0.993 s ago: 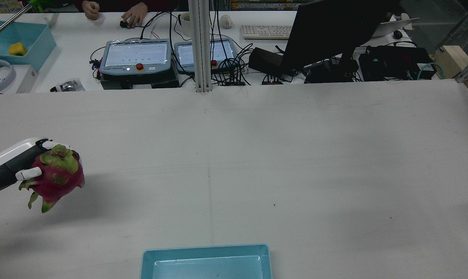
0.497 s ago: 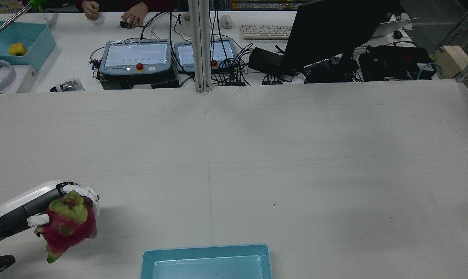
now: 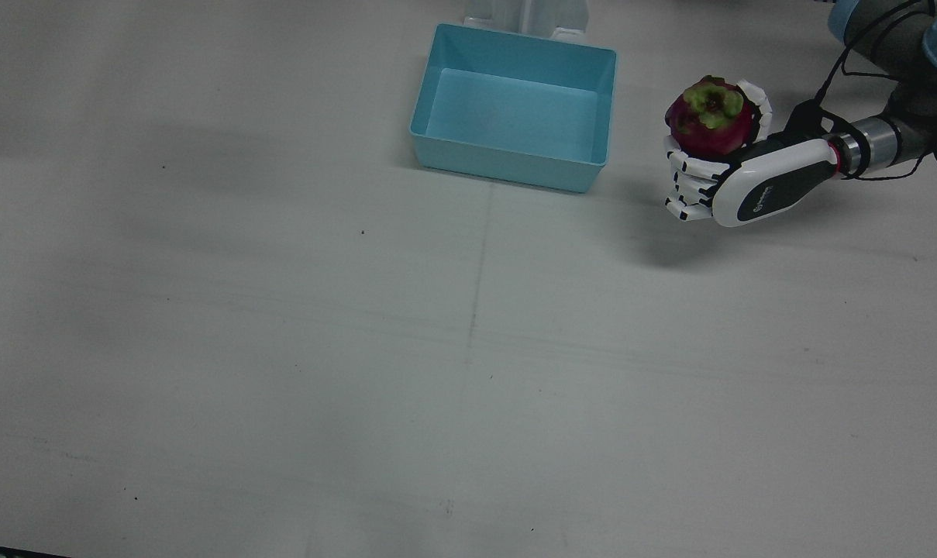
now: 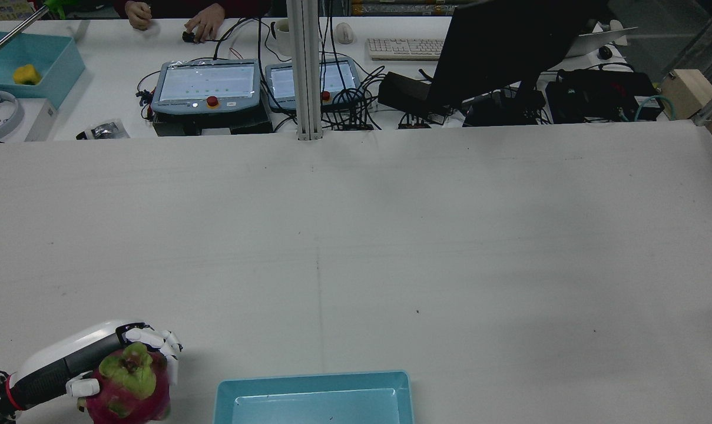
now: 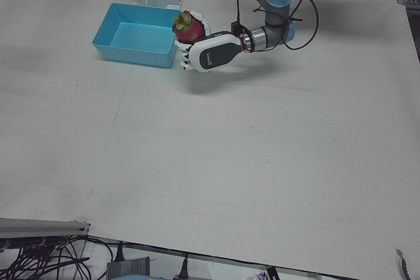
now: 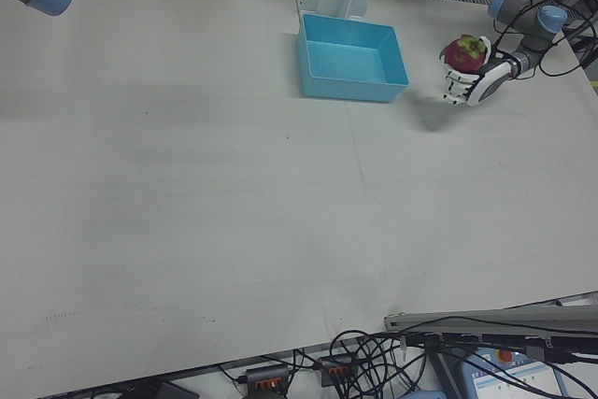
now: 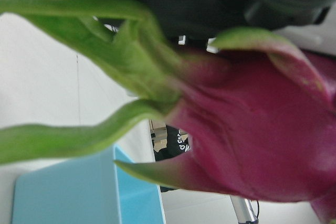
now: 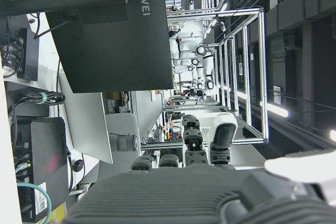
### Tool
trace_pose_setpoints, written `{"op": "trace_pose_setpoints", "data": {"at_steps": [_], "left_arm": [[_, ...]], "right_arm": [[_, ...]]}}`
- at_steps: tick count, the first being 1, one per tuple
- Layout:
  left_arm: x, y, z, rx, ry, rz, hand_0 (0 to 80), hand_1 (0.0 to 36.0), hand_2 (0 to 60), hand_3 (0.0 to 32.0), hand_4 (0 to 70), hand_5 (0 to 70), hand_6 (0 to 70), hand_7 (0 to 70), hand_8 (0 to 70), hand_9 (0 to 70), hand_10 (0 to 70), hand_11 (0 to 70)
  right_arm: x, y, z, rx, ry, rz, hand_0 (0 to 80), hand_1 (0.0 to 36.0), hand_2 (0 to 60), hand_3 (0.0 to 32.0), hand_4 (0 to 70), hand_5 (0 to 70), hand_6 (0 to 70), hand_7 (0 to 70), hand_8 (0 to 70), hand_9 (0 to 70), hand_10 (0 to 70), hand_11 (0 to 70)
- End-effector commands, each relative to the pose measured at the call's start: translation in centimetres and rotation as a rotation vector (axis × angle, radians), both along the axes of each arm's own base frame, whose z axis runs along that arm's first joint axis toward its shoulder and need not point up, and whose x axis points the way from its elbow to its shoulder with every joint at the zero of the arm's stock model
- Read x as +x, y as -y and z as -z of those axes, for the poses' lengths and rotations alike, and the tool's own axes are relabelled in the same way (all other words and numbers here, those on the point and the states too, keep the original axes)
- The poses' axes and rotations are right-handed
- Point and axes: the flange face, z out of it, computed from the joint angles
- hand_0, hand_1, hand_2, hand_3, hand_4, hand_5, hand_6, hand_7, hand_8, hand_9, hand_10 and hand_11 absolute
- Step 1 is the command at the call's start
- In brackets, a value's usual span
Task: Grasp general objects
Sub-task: 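Move the held dragon fruit over the blue tray and lower it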
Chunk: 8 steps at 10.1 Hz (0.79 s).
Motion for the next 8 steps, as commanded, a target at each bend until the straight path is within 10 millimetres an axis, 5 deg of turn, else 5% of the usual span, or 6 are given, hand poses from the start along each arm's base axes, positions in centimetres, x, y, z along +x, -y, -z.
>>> {"op": "trace_pose_setpoints", "data": {"at_steps": [1,3,8], "left_arm": [[3.6,-4.3,0.5,0.006,-0.045,-0.086,33.9,0.0,53.2,0.0,70.0,55.2,70.0,70.0,69.1,70.0,70.0,70.0],[5.3,-6.4,0.9,0.000,-0.070,-0.105,37.0,0.0,56.2,0.0,70.0,57.1,70.0,70.0,69.5,70.0,70.0,70.0],[6.0,-7.5,1.3,-0.007,-0.091,-0.125,37.5,0.0,57.2,0.0,70.0,57.9,70.0,70.0,68.6,70.0,70.0,70.0]], "right_arm": [[0.0,0.0,0.0,0.000,0.000,0.000,0.0,0.0,0.0,0.0,0.0,0.0,0.0,0.0,0.0,0.0,0.0,0.0],[0.0,0.0,0.0,0.000,0.000,0.000,0.0,0.0,0.0,0.0,0.0,0.0,0.0,0.0,0.0,0.0,0.0,0.0],[0.0,0.0,0.0,0.000,0.000,0.000,0.0,0.0,0.0,0.0,0.0,0.0,0.0,0.0,0.0,0.0,0.0,0.0]]}}
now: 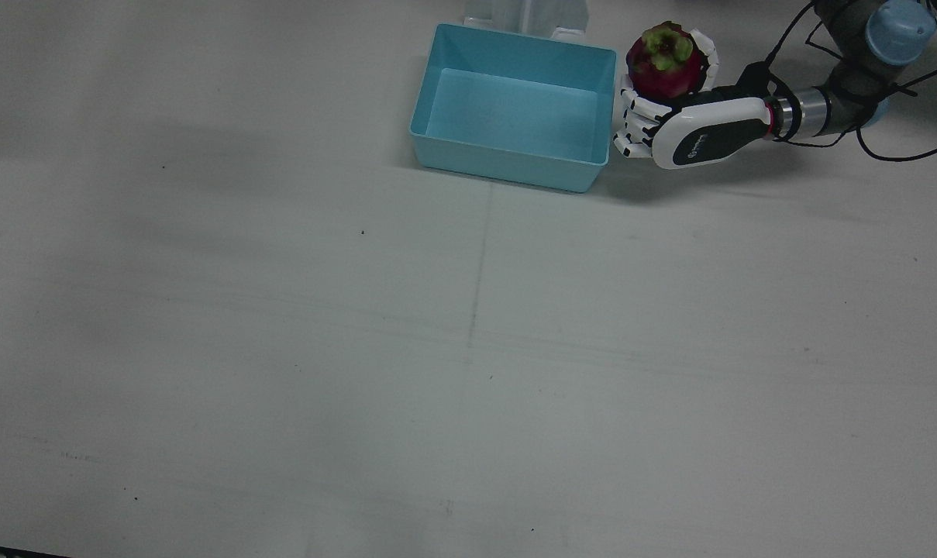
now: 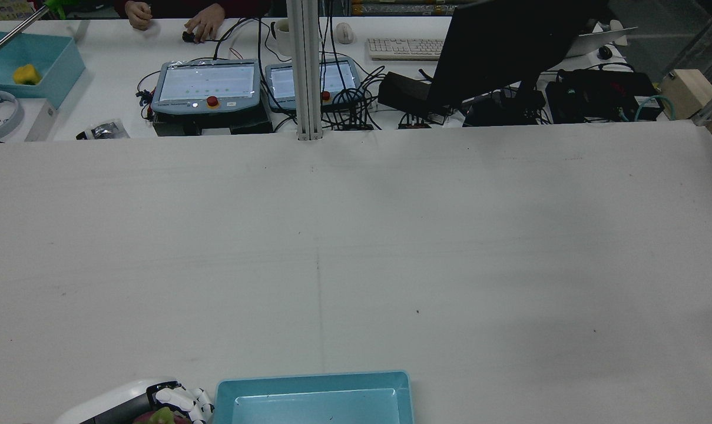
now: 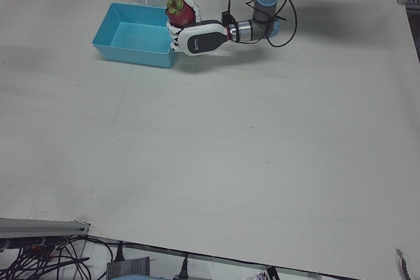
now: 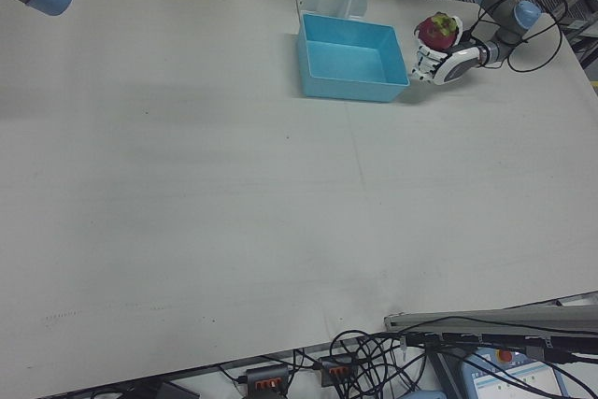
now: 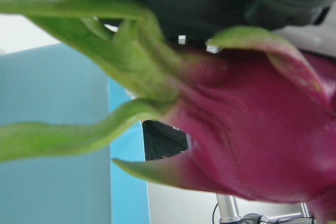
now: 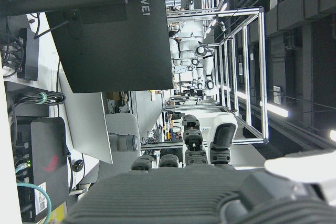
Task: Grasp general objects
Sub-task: 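Move the held dragon fruit over the blue tray and lower it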
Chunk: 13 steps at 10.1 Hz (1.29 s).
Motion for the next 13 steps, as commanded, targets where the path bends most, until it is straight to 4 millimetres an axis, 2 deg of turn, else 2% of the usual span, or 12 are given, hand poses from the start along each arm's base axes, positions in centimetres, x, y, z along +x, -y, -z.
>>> {"op": "trace_pose_setpoints", "data": {"at_steps": [1,3,4,5,6,7,8,9,10,11,13], "left_arm": [[0.8,-1.2,0.1,-0.004,-0.008,-0.020,37.4,0.0,57.0,0.0,70.0,58.2,70.0,70.0,68.4,70.0,70.0,70.0],[1.7,-2.6,0.2,-0.015,-0.029,-0.031,38.7,0.0,54.0,0.0,70.0,58.6,70.0,70.0,68.7,70.0,70.0,70.0],[1.7,-2.7,0.1,-0.015,-0.034,-0.032,39.2,0.0,51.4,0.0,70.0,57.5,70.0,70.0,68.6,70.0,70.0,70.0],[1.8,-2.7,0.0,-0.012,-0.044,-0.035,39.9,0.0,42.2,0.0,70.0,55.4,70.0,70.0,67.5,70.0,70.0,70.0],[1.9,-2.7,-0.3,-0.012,-0.054,-0.036,41.7,0.0,12.7,0.0,70.0,45.9,70.0,68.3,58.5,58.0,70.0,70.0],[1.9,-2.7,-0.3,-0.011,-0.055,-0.035,40.4,0.0,0.0,0.0,59.2,30.6,54.3,45.0,38.5,30.6,53.4,70.0],[1.9,-2.7,-0.3,-0.011,-0.055,-0.035,38.3,0.0,0.0,0.0,41.5,16.7,34.8,29.8,21.5,9.6,32.3,44.9],[2.0,-2.8,-0.5,-0.011,-0.052,-0.036,38.0,0.0,0.0,0.0,14.6,0.0,13.3,19.2,6.4,2.4,11.4,16.1],[1.9,-2.8,-0.6,-0.011,-0.050,-0.036,39.6,0.0,0.0,0.0,4.3,0.0,2.0,12.5,0.1,1.1,2.3,3.5],[2.0,-2.7,-0.5,-0.012,-0.052,-0.036,39.5,0.0,0.0,0.0,0.3,0.0,0.0,11.7,0.0,0.9,1.9,2.9],[1.9,-2.7,-0.6,-0.012,-0.052,-0.036,38.3,0.0,0.0,0.0,0.0,0.0,0.0,13.7,0.0,1.3,1.4,2.1]], "right_arm": [[0.0,0.0,0.0,0.000,0.000,0.000,0.0,0.0,0.0,0.0,0.0,0.0,0.0,0.0,0.0,0.0,0.0,0.0],[0.0,0.0,0.0,0.000,0.000,0.000,0.0,0.0,0.0,0.0,0.0,0.0,0.0,0.0,0.0,0.0,0.0,0.0],[0.0,0.0,0.0,0.000,0.000,0.000,0.0,0.0,0.0,0.0,0.0,0.0,0.0,0.0,0.0,0.0,0.0,0.0],[0.0,0.0,0.0,0.000,0.000,0.000,0.0,0.0,0.0,0.0,0.0,0.0,0.0,0.0,0.0,0.0,0.0,0.0],[0.0,0.0,0.0,0.000,0.000,0.000,0.0,0.0,0.0,0.0,0.0,0.0,0.0,0.0,0.0,0.0,0.0,0.0],[0.0,0.0,0.0,0.000,0.000,0.000,0.0,0.0,0.0,0.0,0.0,0.0,0.0,0.0,0.0,0.0,0.0,0.0],[0.0,0.0,0.0,0.000,0.000,0.000,0.0,0.0,0.0,0.0,0.0,0.0,0.0,0.0,0.0,0.0,0.0,0.0],[0.0,0.0,0.0,0.000,0.000,0.000,0.0,0.0,0.0,0.0,0.0,0.0,0.0,0.0,0.0,0.0,0.0,0.0],[0.0,0.0,0.0,0.000,0.000,0.000,0.0,0.0,0.0,0.0,0.0,0.0,0.0,0.0,0.0,0.0,0.0,0.0],[0.0,0.0,0.0,0.000,0.000,0.000,0.0,0.0,0.0,0.0,0.0,0.0,0.0,0.0,0.0,0.0,0.0,0.0],[0.0,0.0,0.0,0.000,0.000,0.000,0.0,0.0,0.0,0.0,0.0,0.0,0.0,0.0,0.0,0.0,0.0,0.0]]}}
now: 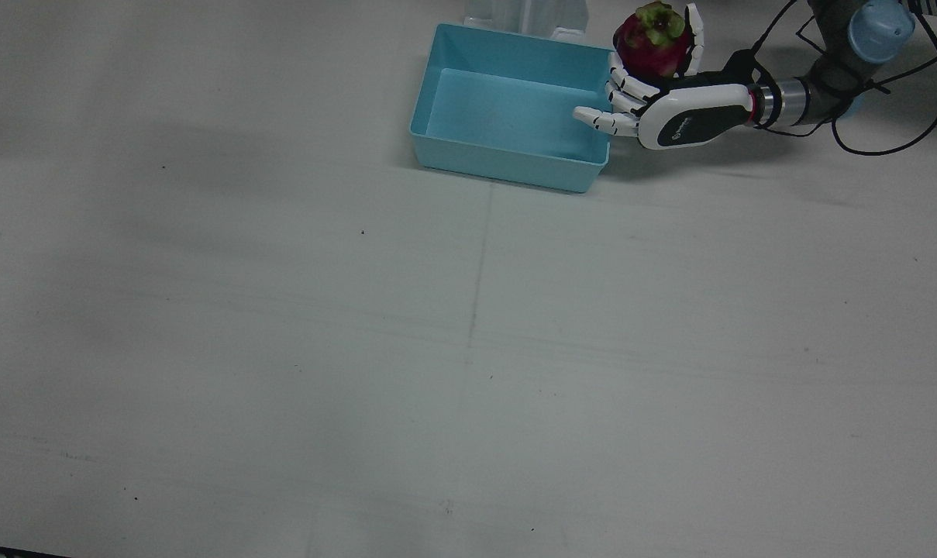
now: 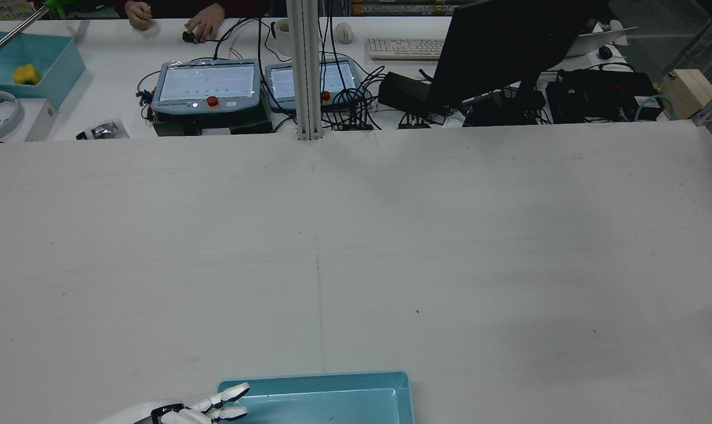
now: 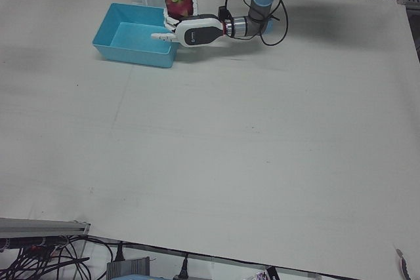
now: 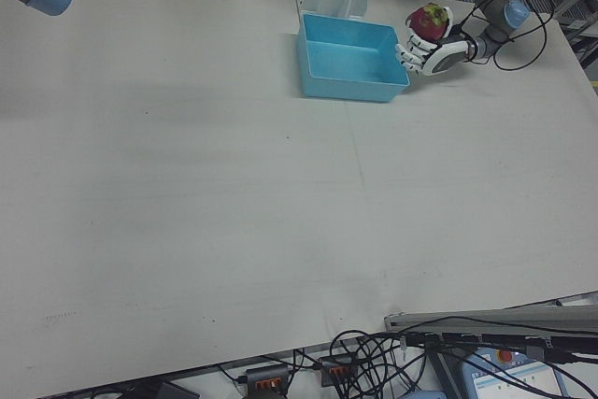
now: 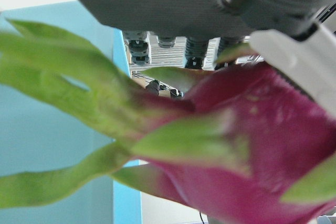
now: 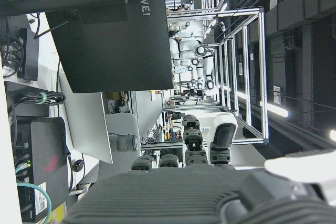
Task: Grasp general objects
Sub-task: 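Move the held dragon fruit over the blue tray and lower it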
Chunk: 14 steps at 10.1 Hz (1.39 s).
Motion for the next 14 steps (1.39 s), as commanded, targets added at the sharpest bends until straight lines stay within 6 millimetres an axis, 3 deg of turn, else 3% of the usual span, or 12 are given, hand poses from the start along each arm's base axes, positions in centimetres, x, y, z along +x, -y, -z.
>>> {"op": "trace_pose_setpoints", "data": {"at_steps": [1,10,11,13,14], "left_arm": [[0.01,0.02,-0.01,-0.001,-0.002,-0.001,38.3,0.0,0.0,0.0,0.0,0.0,0.2,14.6,0.0,1.5,1.0,1.6],[0.01,0.02,-0.01,-0.006,-0.005,-0.007,37.7,0.0,0.0,0.0,1.6,0.0,1.7,17.5,0.0,2.1,0.0,0.0],[0.01,0.02,-0.01,-0.006,-0.005,-0.007,34.2,0.0,0.0,0.0,2.3,0.0,1.5,17.2,0.0,2.0,0.0,0.0],[-0.10,0.08,0.26,-0.002,-0.027,-0.005,17.7,0.0,0.0,0.0,5.4,0.0,0.8,16.5,0.0,1.9,0.0,0.0],[-0.05,0.05,0.42,0.002,-0.034,-0.007,37.6,5.9,1.6,0.0,6.1,1.8,2.7,18.2,0.0,2.2,0.2,0.8]], "right_arm": [[0.00,0.00,0.00,0.000,0.000,0.000,0.0,0.0,0.0,0.0,0.0,0.0,0.0,0.0,0.0,0.0,0.0,0.0],[0.00,0.00,0.00,0.000,0.000,0.000,0.0,0.0,0.0,0.0,0.0,0.0,0.0,0.0,0.0,0.0,0.0,0.0],[0.00,0.00,0.00,0.000,0.000,0.000,0.0,0.0,0.0,0.0,0.0,0.0,0.0,0.0,0.0,0.0,0.0,0.0],[0.01,-0.08,-0.07,-0.001,0.000,0.000,0.0,0.0,0.0,0.0,0.0,0.0,0.0,0.0,0.0,0.0,0.0,0.0],[0.00,0.00,0.00,0.000,0.000,0.000,0.0,0.0,0.0,0.0,0.0,0.0,0.0,0.0,0.0,0.0,0.0,0.0]]}}
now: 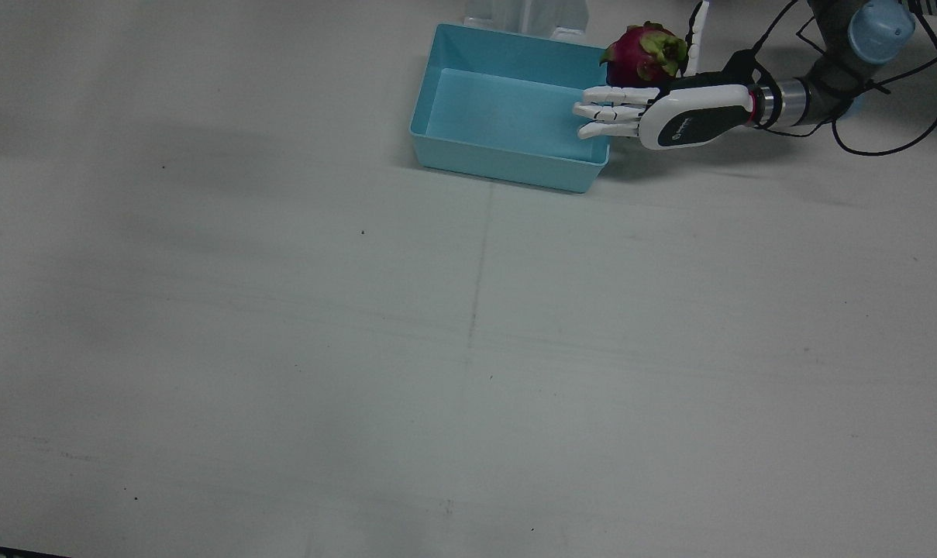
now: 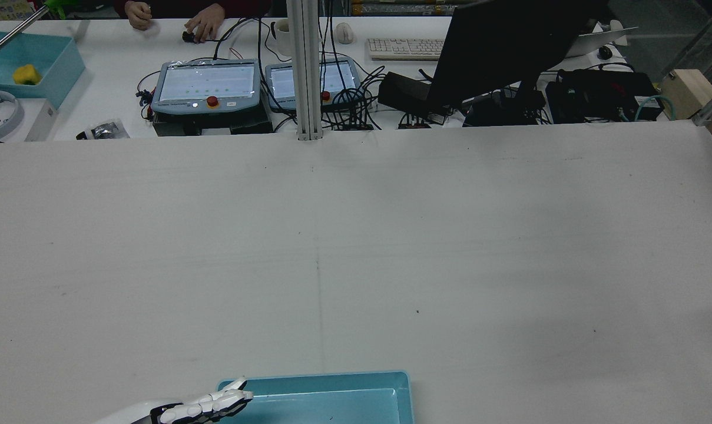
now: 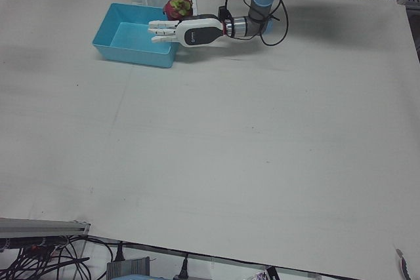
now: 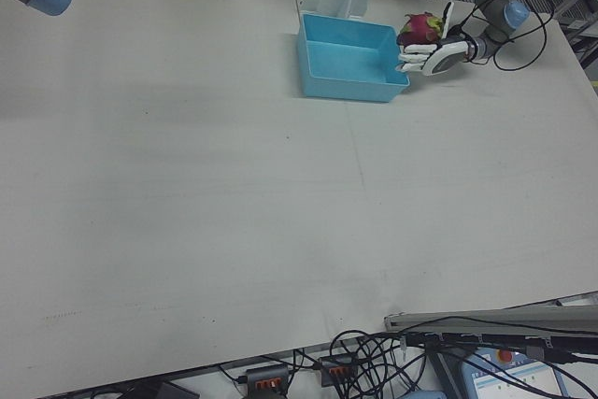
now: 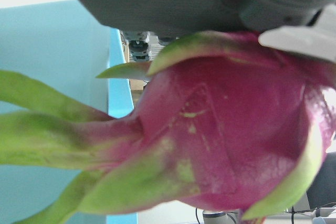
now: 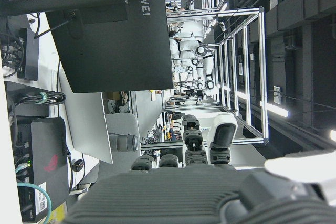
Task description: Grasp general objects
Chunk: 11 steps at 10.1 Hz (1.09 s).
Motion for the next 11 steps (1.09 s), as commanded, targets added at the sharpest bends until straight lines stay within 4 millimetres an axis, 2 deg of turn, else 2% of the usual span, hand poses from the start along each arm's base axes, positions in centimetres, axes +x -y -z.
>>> {"op": "trace_pose_setpoints", "data": {"at_steps": [1,2,3,4,5,6,7,8,11], "left_arm": [[-0.1,0.0,0.5,0.005,-0.038,-0.005,53.8,21.7,12.0,0.0,4.9,5.6,0.8,14.1,0.0,1.4,0.0,0.0],[-0.2,0.1,0.7,-0.014,-0.054,-0.028,42.0,2.2,0.0,7.0,0.0,0.0,0.0,7.7,0.0,0.1,0.0,0.0],[-0.2,0.1,0.7,-0.018,-0.057,-0.036,30.5,0.0,0.0,32.0,0.0,0.0,0.0,3.9,0.0,0.0,0.0,0.0],[0.0,-0.1,0.8,-0.019,-0.048,-0.044,28.5,0.0,0.0,32.0,0.0,0.0,0.0,2.1,0.0,0.0,0.0,0.0],[0.2,-0.7,0.9,-0.018,-0.049,-0.054,32.4,0.0,0.0,26.4,0.0,0.0,0.0,5.0,0.0,0.0,0.0,0.0],[1.2,-2.5,0.9,-0.020,-0.048,-0.088,39.7,0.0,0.0,13.4,0.0,0.0,0.0,7.3,0.0,0.0,0.0,0.0],[1.8,-3.5,1.2,-0.016,-0.050,-0.095,43.0,1.0,0.0,9.8,0.0,0.0,0.0,8.5,0.0,0.3,0.0,0.0],[2.3,-4.2,1.5,-0.026,-0.057,-0.100,46.6,3.4,0.0,0.0,6.3,0.0,0.6,12.2,0.0,1.0,0.0,0.0],[2.7,-4.7,1.9,-0.043,-0.057,-0.096,47.2,4.0,0.0,0.0,11.5,1.8,4.2,16.7,0.0,1.9,0.0,0.0]], "right_arm": [[0.0,-0.1,-0.1,-0.001,0.000,0.000,0.0,0.0,0.0,0.0,0.0,0.0,0.0,0.0,0.0,0.0,0.0,0.0],[0.0,0.0,0.0,0.000,0.000,0.000,0.0,0.0,0.0,0.0,0.0,0.0,0.0,0.0,0.0,0.0,0.0,0.0],[0.0,-0.1,-0.1,-0.001,0.000,0.000,0.0,0.0,0.0,0.0,0.0,0.0,0.0,0.0,0.0,0.0,0.0,0.0],[0.0,-0.1,-0.1,-0.001,0.000,0.000,0.0,0.0,0.0,0.0,0.0,0.0,0.0,0.0,0.0,0.0,0.0,0.0],[0.0,-0.1,-0.1,-0.003,0.000,0.000,0.0,0.0,0.0,0.0,0.0,0.0,0.0,0.0,0.0,0.0,0.0,0.0],[0.0,-0.1,-0.1,-0.003,0.000,0.000,0.0,0.0,0.0,0.0,0.0,0.0,0.0,0.0,0.0,0.0,0.0,0.0],[0.0,0.0,-0.1,-0.001,0.000,0.000,0.0,0.0,0.0,0.0,0.0,0.0,0.0,0.0,0.0,0.0,0.0,0.0],[0.0,0.0,-0.1,-0.001,0.000,0.000,0.0,0.0,0.0,0.0,0.0,0.0,0.0,0.0,0.0,0.0,0.0,0.0],[0.0,-0.1,-0.1,-0.003,0.000,0.000,0.0,0.0,0.0,0.0,0.0,0.0,0.0,0.0,0.0,0.0,0.0,0.0]]}}
